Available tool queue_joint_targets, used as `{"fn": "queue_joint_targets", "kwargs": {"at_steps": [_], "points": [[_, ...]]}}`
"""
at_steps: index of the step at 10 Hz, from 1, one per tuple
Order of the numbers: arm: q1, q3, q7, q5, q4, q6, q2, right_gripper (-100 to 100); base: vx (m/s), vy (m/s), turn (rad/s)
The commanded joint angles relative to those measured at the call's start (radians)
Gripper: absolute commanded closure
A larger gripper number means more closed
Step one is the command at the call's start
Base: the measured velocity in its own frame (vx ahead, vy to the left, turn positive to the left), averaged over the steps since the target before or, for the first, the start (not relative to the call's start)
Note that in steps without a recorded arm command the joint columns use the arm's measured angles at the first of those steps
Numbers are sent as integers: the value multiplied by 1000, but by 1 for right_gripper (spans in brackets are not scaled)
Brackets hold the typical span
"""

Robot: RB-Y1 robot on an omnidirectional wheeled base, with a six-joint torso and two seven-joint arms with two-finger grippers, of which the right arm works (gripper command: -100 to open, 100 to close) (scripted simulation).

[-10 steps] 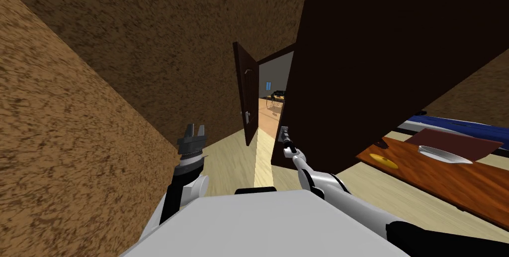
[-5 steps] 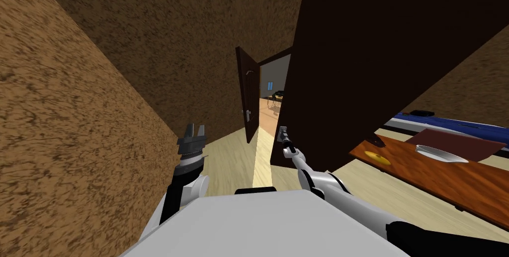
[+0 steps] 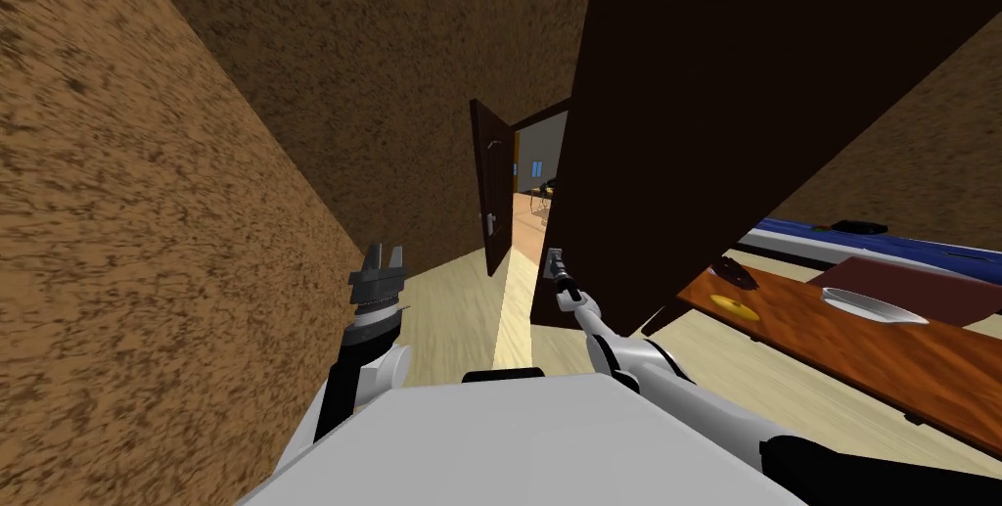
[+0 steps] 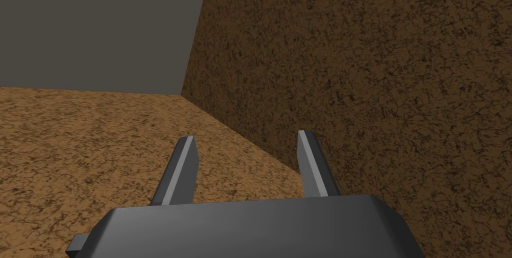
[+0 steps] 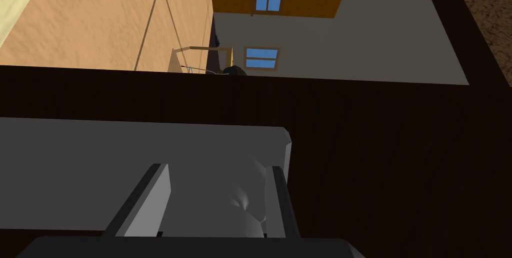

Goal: Pull the door open

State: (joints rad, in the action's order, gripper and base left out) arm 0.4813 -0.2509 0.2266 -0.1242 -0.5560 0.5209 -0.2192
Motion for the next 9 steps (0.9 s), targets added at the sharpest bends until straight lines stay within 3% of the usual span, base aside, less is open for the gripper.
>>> {"fn": "queue_joint_targets", "kwargs": {"at_steps": [1,6,9], "points": [[-3,12,14,-4,-2,2,-6,100,-161,-76,87],[-5,49,48,-17,-4,8,-13,100,-173,-80,71],[0,65,57,-24,7,14,-5,100,-108,-37,56]]}}
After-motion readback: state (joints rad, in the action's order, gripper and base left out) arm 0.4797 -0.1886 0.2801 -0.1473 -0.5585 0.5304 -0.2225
